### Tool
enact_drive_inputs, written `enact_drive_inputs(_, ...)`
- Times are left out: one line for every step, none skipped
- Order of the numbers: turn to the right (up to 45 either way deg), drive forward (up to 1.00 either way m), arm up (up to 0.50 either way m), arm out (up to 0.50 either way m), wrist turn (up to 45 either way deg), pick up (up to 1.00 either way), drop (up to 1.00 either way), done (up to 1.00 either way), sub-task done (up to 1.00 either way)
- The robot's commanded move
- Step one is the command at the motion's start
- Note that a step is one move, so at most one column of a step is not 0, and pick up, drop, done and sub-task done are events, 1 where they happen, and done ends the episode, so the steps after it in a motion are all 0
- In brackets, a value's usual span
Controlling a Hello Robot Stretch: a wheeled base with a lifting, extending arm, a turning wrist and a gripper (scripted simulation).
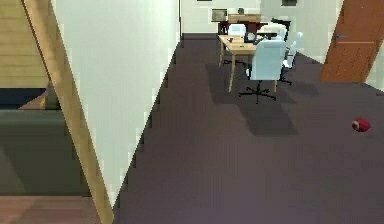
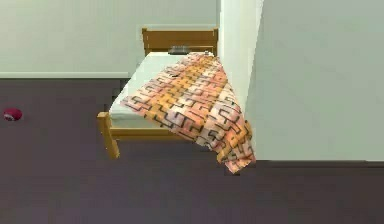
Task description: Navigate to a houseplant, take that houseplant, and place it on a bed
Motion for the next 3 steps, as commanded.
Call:
enact_drive_inputs(0.0,1.00,0.00,0.00,0.0,0.00,0.00,0.00,0.00)
enact_drive_inputs(0.0,1.00,0.00,0.00,0.0,0.00,0.00,0.00,0.00)
enact_drive_inputs(0.0,1.00,0.00,0.00,0.0,0.00,0.00,0.00,0.00)
